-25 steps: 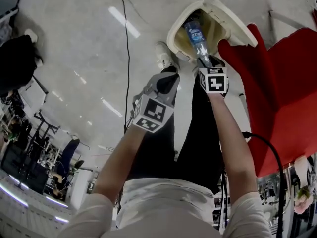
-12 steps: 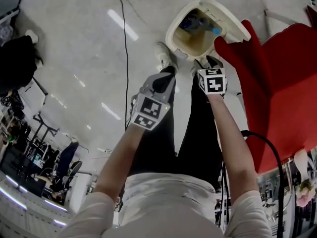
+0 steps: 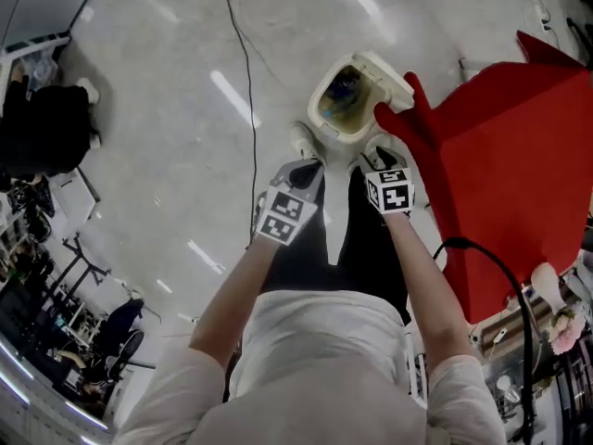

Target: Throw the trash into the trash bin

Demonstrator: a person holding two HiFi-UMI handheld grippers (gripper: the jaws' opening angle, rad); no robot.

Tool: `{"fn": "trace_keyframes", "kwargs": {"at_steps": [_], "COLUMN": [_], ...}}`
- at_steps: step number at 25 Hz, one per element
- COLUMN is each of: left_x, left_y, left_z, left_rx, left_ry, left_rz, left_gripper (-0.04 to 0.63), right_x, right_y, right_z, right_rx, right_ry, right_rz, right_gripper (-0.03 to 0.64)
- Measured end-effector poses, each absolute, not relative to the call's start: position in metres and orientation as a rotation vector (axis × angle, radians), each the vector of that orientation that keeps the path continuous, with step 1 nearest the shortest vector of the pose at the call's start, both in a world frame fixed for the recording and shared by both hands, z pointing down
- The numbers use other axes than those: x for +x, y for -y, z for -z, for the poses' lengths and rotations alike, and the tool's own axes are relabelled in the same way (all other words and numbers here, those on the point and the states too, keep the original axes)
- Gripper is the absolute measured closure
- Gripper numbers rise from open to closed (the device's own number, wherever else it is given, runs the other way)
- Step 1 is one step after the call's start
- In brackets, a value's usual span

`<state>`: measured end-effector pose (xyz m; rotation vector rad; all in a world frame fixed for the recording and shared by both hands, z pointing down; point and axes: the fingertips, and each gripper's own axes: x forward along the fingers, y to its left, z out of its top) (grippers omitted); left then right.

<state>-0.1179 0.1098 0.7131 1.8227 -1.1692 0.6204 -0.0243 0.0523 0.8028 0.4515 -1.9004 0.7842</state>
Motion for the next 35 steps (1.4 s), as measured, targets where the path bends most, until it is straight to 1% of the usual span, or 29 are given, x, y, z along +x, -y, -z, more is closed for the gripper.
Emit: {"fn": "trace_keyframes", "kwargs": {"at_steps": [7, 9, 14, 18, 26, 35], "left_x": [-0.118, -0.119, -0.123, -0.115, -0.109, -0.114], "left_y": [-0.094, -0.099, -0.100, -0.104, -0.100, -0.087], "left_z": [-0.639, -0.619, -0.575, -0.546, -0.486, -0.446], "left_rx": [1.856, 1.850, 1.878, 1.924, 1.992, 2.014], "left_ry": [1.179, 1.178, 1.191, 1.205, 1.226, 1.281], "left_rz": [-0.615, -0.617, -0.634, -0.608, -0.572, -0.539], "left_gripper": [0.591, 0.591, 0.591, 0.591, 0.591, 0.591], "right_x": [-0.030, -0.029, -0.027, -0.019, -0.014, -0.005], "right_y": [-0.027, -0.032, -0.039, -0.056, -0.054, -0.040], "right_z": [-0.695, -0.668, -0.609, -0.571, -0.491, -0.451], "right_rx": [0.467, 0.464, 0.436, 0.401, 0.396, 0.421], "right_ry": [2.059, 2.098, 2.177, 2.237, 2.358, 2.400], "right_rz": [-0.723, -0.704, -0.662, -0.658, -0.622, -0.586], "right_gripper": [0.528, 0.542, 0.613, 0.615, 0.615, 0.615]}}
